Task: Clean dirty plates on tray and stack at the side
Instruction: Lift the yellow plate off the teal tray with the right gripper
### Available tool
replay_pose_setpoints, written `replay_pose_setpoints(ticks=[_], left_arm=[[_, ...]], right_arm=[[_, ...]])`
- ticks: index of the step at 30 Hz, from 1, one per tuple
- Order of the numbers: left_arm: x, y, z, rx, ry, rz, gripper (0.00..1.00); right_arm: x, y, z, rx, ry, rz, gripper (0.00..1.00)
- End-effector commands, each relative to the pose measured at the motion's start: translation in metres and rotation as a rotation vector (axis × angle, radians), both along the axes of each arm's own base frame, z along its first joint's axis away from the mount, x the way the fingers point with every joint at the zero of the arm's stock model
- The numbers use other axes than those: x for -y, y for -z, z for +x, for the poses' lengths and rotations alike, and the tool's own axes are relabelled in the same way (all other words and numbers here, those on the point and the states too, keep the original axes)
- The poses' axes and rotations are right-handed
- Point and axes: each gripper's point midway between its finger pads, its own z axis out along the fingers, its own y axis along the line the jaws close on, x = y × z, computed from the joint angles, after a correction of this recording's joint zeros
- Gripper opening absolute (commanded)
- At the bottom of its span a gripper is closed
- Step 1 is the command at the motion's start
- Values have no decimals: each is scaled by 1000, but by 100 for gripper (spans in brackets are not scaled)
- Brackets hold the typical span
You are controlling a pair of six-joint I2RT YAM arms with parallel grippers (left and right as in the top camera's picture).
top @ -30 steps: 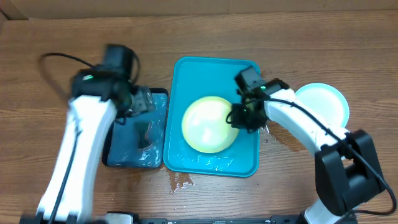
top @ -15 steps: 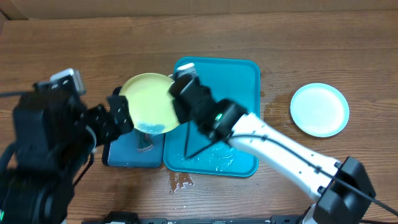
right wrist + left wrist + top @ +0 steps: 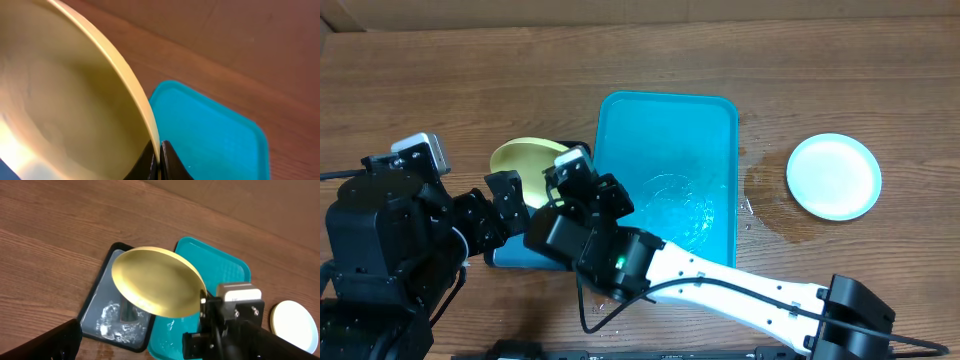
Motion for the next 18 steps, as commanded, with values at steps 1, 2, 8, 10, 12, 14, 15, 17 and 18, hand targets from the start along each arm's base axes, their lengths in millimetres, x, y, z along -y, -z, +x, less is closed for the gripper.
replay_pose_setpoints(ticks=[1,2,8,10,12,14,15,17,18], left_arm=[[-3,-5,0,15,-14,4,100],[-3,-5,0,15,-15,4,100],[-3,-5,0,15,-15,4,100],[-3,-5,0,15,-14,4,100],[-3,-5,0,15,-15,4,100],[-3,-5,0,15,-15,4,100],[-3,-5,0,15,-14,4,100],[-3,-5,0,15,-15,4,100],[-3,-5,0,15,-14,4,100]], right_arm=[[6,-21,-2,93,50,-33,4],[4,-21,-4,94,44,-33,4],[-1,-24,-14,114,35,-37,4],[3,-28,-14,140,56,-47,4],[5,-32,-16,166,76,-56,4],[7,-35,-17,183,85,-65,4],[6,-35,-19,186,77,-79,4],[6,-36,-20,192,76,-86,4],[5,-36,-20,192,76,-86,4]])
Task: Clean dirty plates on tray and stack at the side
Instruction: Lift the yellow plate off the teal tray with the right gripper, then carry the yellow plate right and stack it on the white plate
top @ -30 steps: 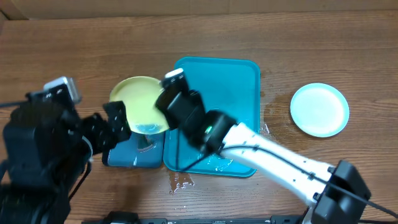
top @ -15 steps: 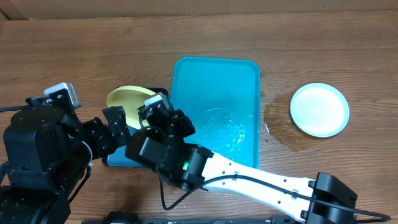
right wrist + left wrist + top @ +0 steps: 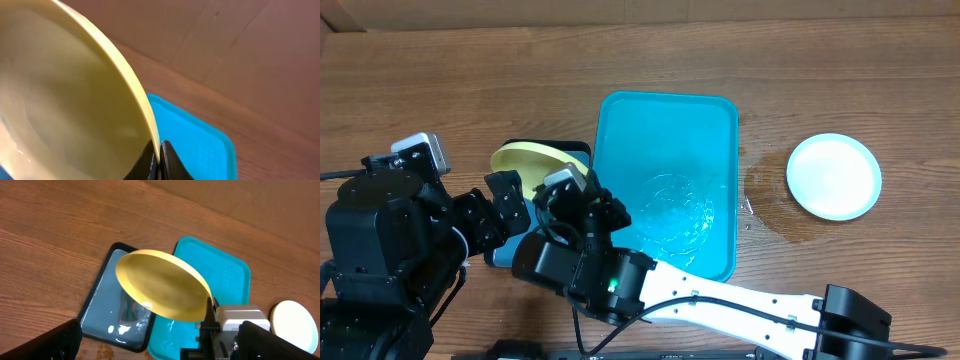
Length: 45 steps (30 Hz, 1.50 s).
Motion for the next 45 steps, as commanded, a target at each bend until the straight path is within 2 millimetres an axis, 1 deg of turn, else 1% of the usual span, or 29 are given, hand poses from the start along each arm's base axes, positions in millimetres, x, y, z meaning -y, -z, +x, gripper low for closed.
replay_pose_setpoints(ticks=[1,8,15,24,28,29,32,33,34,36,38,40,41,43,45], left_arm=[[-3,-5,0,15,-15,4,100],[-3,-5,0,15,-15,4,99],[-3,-5,0,15,-15,4,100],[-3,-5,0,15,-15,4,100],[-3,-5,0,15,-15,4,100],[-3,-5,0,15,-15,5,100],[-3,-5,0,15,-15,4,100],[-3,-5,0,15,-15,4,100],[-3,-5,0,15,-15,4,100],[-3,-5,0,15,-15,4,100],[-3,-5,0,15,-15,4,100],[-3,-5,0,15,-15,4,100],[-3,-5,0,15,-15,5,100],[-3,-5,0,15,-15,4,100],[-3,-5,0,15,-15,5,100]], right_arm=[[2,-15,-2,51,28,5,4],[2,-15,-2,51,28,4,4],[8,-20,-1,81,59,-5,4],[8,-21,0,84,63,4,4],[10,-17,6,62,73,41,4],[11,-13,10,41,81,78,4],[16,8,27,-84,97,211,4],[13,21,33,-173,79,271,4],[6,35,37,-290,34,332,4],[-6,50,41,-492,-63,444,4],[-8,49,46,-652,-147,560,4],[2,38,53,-774,-203,682,4],[12,28,59,-818,-229,740,4],[41,10,74,-856,-238,832,4],[80,-4,91,-867,-203,909,4]])
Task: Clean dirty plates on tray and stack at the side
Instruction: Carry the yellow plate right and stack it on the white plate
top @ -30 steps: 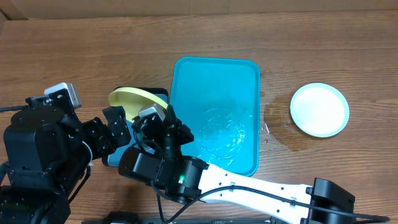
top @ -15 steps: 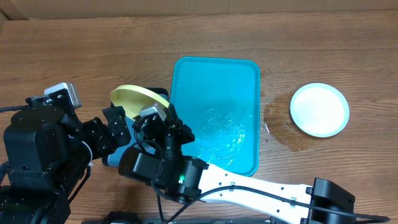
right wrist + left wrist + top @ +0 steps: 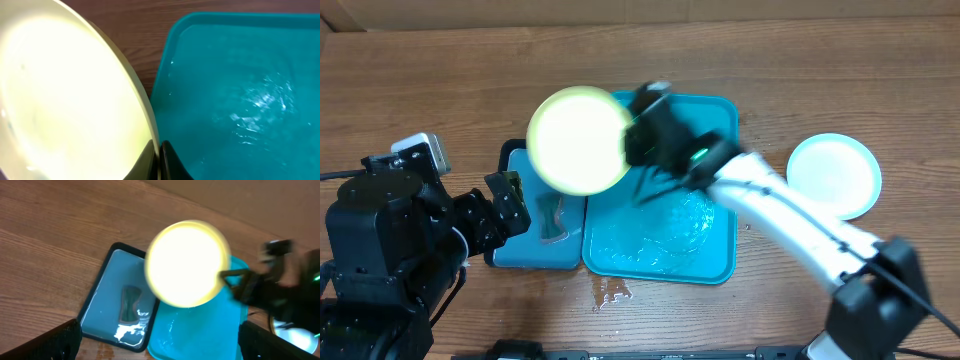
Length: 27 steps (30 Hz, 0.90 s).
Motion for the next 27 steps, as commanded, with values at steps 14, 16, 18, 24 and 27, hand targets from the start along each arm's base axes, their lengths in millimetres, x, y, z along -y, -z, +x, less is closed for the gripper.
replay_pose_setpoints(ticks=[14,16,18,24,27], left_arm=[[-3,-5,0,16,-15,4,100],[-3,-5,0,16,-15,5,100],[-3,-5,0,16,-15,4,100],[-3,-5,0,16,-15,4,100],[-3,-5,0,16,-15,4,100]], right_arm=[[390,65,-51,-585,900,3,4],[404,87,-68,-645,953,17,4],[411,101,-81,-685,975,29,4],[398,96,-80,-658,840,146,48],[383,65,-68,-556,748,190,56]])
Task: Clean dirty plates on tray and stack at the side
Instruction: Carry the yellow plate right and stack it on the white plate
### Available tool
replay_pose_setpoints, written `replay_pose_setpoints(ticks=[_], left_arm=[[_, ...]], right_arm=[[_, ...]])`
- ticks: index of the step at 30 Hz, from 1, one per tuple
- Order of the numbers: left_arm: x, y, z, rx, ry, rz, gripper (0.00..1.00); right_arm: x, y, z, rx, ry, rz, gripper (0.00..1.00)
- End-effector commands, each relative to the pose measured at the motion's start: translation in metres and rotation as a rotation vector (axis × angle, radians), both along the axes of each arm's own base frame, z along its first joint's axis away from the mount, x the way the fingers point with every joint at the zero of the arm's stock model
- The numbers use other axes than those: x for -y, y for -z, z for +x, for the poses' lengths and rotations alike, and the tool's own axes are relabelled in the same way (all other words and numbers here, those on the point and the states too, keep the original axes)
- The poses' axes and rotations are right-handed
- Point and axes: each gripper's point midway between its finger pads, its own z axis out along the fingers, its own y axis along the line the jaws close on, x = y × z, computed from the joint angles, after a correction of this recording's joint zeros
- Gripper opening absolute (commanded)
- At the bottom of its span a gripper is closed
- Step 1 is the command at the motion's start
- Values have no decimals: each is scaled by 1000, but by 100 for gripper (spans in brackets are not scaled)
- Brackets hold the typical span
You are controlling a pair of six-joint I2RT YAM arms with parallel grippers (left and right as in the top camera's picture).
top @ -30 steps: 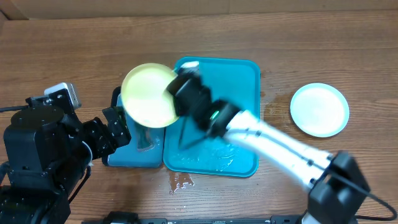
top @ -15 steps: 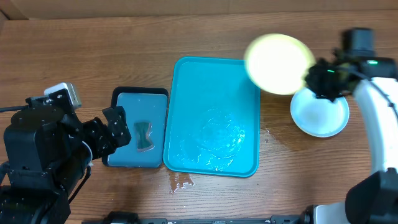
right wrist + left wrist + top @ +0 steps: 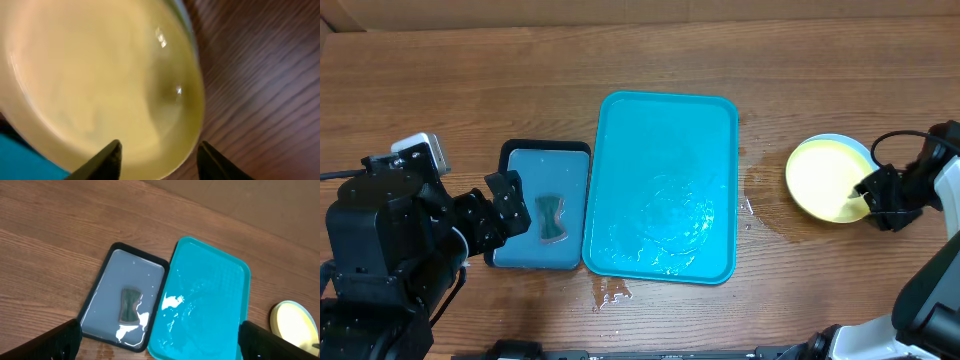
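Note:
A yellow plate (image 3: 825, 178) lies on top of a white plate (image 3: 852, 143) on the table at the right; only a sliver of the white rim shows. My right gripper (image 3: 876, 203) is open at the yellow plate's (image 3: 100, 75) right edge, its fingers (image 3: 112, 155) spread over the rim and holding nothing. The wet teal tray (image 3: 665, 120) in the middle has no plates on it. My left gripper (image 3: 510, 215) stands open at the left, above the black tray.
A black tray (image 3: 545, 147) of water with a dark sponge (image 3: 552, 217) in it lies left of the teal tray (image 3: 210, 280). Water is spilled on the wood near the teal tray's front edge and between it and the plates.
My right gripper held the yellow plate in the air over the teal tray's far left corner. Now the plate rests on the white plate at the right and the gripper is open.
My right gripper held the yellow plate tilted over the black water tray, then the same a little higher. Later it held the plate up over the teal tray's corner. Now the plate is stacked on the white plate and let go. The left arm stayed still.

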Motion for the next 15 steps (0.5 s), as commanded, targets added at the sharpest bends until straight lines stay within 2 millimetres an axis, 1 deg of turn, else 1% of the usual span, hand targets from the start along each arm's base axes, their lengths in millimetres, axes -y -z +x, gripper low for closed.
replay_pose_setpoints(ticks=[1,2,3,5,7,8,9,10,11,13,15], left_arm=[[-3,-5,0,15,-15,5,100],[-3,-5,0,15,-15,4,100],[-3,-5,0,15,-15,4,100],[-3,-5,0,15,-15,5,100],[-3,-5,0,15,-15,4,100],[-3,-5,0,15,-15,4,100],[-3,-5,0,15,-15,4,100],[-3,-5,0,15,-15,4,100],[-3,-5,0,15,-15,4,100],[-3,-5,0,15,-15,4,100],[-3,-5,0,15,-15,4,100]], right_arm=[[-26,-59,26,243,-152,33,56],[-37,-76,28,300,-199,38,57],[-56,-99,29,389,-277,48,57],[-87,-132,25,517,-414,52,57],[-119,-164,13,638,-548,33,59],[-144,-187,-1,719,-639,21,62],[-159,-199,-11,761,-689,20,64],[-173,-209,-22,801,-738,25,74],[-186,-218,-32,839,-785,31,100],[-208,-233,-52,906,-871,43,99],[-222,-243,-68,954,-935,57,100]])
